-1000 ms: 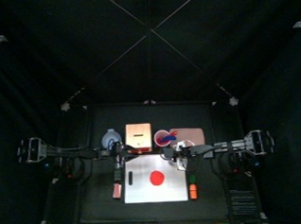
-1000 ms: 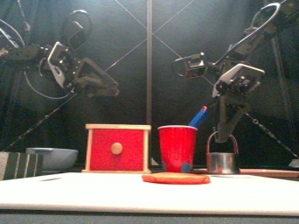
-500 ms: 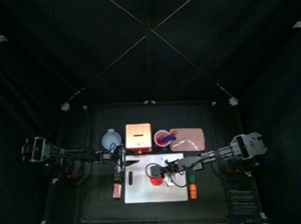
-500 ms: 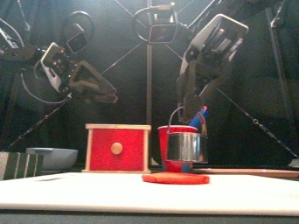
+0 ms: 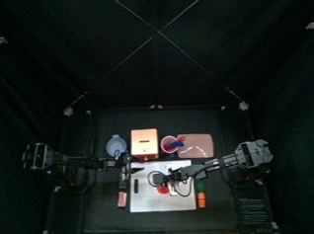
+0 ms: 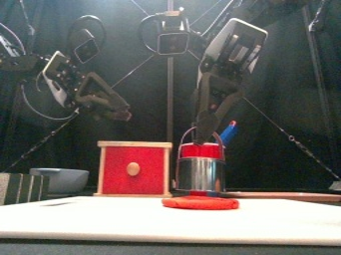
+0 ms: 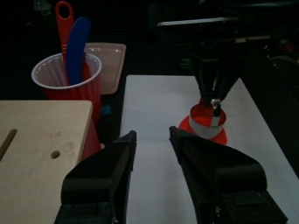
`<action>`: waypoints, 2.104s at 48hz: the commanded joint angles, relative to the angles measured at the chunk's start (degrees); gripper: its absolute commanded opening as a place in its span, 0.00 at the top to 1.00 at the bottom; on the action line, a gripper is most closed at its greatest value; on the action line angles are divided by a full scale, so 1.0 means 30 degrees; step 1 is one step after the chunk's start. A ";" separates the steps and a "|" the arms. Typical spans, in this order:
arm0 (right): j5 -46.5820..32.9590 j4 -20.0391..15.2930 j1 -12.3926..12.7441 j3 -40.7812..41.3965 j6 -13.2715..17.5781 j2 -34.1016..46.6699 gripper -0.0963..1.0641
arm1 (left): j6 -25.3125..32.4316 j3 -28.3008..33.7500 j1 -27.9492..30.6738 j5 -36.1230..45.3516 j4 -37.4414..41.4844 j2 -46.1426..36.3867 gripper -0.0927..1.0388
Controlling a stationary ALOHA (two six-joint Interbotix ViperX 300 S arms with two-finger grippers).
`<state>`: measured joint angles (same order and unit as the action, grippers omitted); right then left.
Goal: Get the cutter from the drawer then cut the dough then place the extra dough in the bowl
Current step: Cut the dough
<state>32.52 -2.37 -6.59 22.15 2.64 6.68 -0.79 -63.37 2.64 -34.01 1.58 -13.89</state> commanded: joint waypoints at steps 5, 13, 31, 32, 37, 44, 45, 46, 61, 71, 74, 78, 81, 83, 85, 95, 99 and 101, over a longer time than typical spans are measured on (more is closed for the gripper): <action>-0.0439 -0.0234 0.0088 -0.0498 0.0029 -0.0146 0.49 | -0.0029 0.0146 -0.0029 -0.0117 -0.0029 -0.0059 0.24; -0.0410 -0.0117 0.0088 -0.0498 0.0029 -0.0146 0.49 | -0.0059 0.0146 -0.0088 -0.0117 -0.0029 -0.0059 0.24; -0.0645 -0.0469 -0.0029 -0.0557 0.0088 -0.0293 0.34 | 0.0029 0.0234 -0.0234 -0.0117 -0.1055 -0.0059 0.23; -0.0674 -0.0586 -0.0029 -0.0557 0.0088 -0.0293 0.33 | 0.0029 0.0234 -0.0234 -0.0117 -0.1084 -0.0088 0.23; -0.0674 -0.0410 -0.0029 -0.0439 0.0029 -0.0439 0.27 | -0.0029 0.0264 -0.0322 -0.0117 -0.1318 -0.0059 0.23; -0.0791 0.0410 -0.0029 -0.0176 0.0088 -0.0791 0.27 | 0.0000 0.0322 -0.0381 -0.0117 -0.1523 -0.0059 0.23; -0.0850 0.0527 -0.0029 -0.0146 0.0088 -0.0850 0.27 | 0.0000 0.0322 -0.0381 -0.0117 -0.1553 -0.0059 0.23; -0.0908 0.0615 -0.0029 -0.0176 0.0088 -0.0850 0.27 | 0.0000 0.0293 -0.0381 -0.0117 -0.1582 -0.0029 0.23; -0.1143 0.0352 -0.0059 -0.0059 0.0029 -0.0732 0.27 | 0.0029 0.0205 -0.0352 -0.0117 -0.1670 0.0059 0.23; -0.1143 -0.0264 -0.0410 0.0205 -0.0029 -0.0586 0.26 | 0.0029 0.0234 -0.0264 -0.0117 -0.1699 0.0146 0.23; -0.0967 -0.0381 -0.0439 0.0234 0.0000 -0.0586 0.27 | 0.0029 0.0234 -0.0264 -0.0117 -0.1729 0.0176 0.23; -0.0937 -0.0527 -0.0439 0.0234 -0.0029 -0.0586 0.27 | 0.0029 0.0264 -0.0264 -0.0117 -0.1699 0.0176 0.23; -0.0937 -0.0469 -0.0439 0.0205 -0.0029 -0.0586 0.28 | 0.0029 0.0264 -0.0234 -0.0117 -0.1699 0.0176 0.23; -0.0937 -0.0439 -0.0439 0.0176 -0.0029 -0.0586 0.29 | 0.0029 0.0264 -0.0234 -0.0117 -0.1699 0.0176 0.23; -0.0937 -0.0439 -0.0439 0.0146 -0.0029 -0.0586 0.30 | 0.0000 0.0264 -0.0234 -0.0117 -0.1729 0.0176 0.23; -0.0908 -0.0352 -0.0439 0.0029 -0.0059 -0.0645 0.43 | 0.0029 0.0234 -0.0234 -0.0117 -0.1904 0.0410 0.23; -0.0908 -0.0205 -0.0439 -0.0059 -0.0059 -0.0732 0.46 | 0.0029 0.0322 -0.0234 -0.0117 -0.1904 0.0645 0.23; -0.0879 -0.0088 -0.0410 -0.0117 -0.0059 -0.0791 0.46 | 0.0029 0.0352 -0.0234 -0.0117 -0.1904 0.0791 0.23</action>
<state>29.97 -3.08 -8.00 23.38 2.55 6.50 -0.79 -63.54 1.76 -34.01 -4.04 -11.78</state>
